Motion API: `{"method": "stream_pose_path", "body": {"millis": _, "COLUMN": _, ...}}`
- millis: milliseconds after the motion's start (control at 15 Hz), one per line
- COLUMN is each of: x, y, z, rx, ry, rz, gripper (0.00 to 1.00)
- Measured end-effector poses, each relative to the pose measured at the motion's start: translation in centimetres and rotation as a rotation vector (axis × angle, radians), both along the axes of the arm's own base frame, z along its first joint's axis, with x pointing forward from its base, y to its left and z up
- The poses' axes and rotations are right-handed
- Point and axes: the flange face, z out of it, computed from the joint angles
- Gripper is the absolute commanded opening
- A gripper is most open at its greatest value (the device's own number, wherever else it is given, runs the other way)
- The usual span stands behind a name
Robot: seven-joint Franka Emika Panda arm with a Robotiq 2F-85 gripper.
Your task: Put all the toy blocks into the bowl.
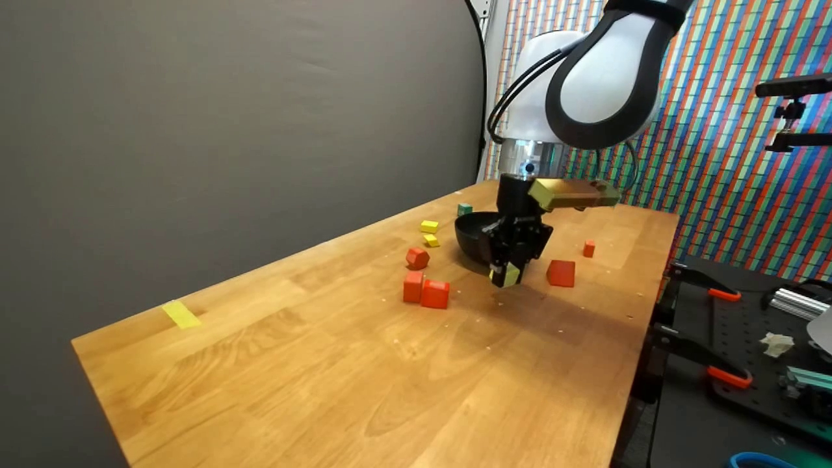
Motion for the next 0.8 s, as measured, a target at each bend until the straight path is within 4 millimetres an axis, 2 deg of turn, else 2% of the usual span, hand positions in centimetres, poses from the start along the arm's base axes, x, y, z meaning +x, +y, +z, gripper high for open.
{"method": "stream_pose_path", "body": {"millis": 200, "x": 0.4, "y": -4.9, "z": 3.4, "rx": -0.03, "ry": -0.096, "rz": -0.083, "gripper": 0.1}}
{"method": "stream_pose_path", "body": {"millis": 333, "x": 1.2, "y": -8.1, "z": 5.5, "rx": -0.057, "ry": -0.143, "rz": -0.119, "gripper": 0.1}}
{"method": "stream_pose_path", "body": {"millis": 467, "x": 2.4, "y": -10.5, "z": 7.2, "rx": -0.063, "ry": -0.176, "rz": -0.151, "gripper": 0.1}}
{"method": "stream_pose_path", "body": {"millis": 600, "x": 3.5, "y": -11.2, "z": 8.5, "rx": -0.034, "ry": -0.172, "rz": -0.154, "gripper": 0.1}}
{"method": "stream_pose_path", "body": {"millis": 800, "x": 5.0, "y": -9.2, "z": 10.4, "rx": 0.055, "ry": -0.133, "rz": -0.082, "gripper": 0.1}}
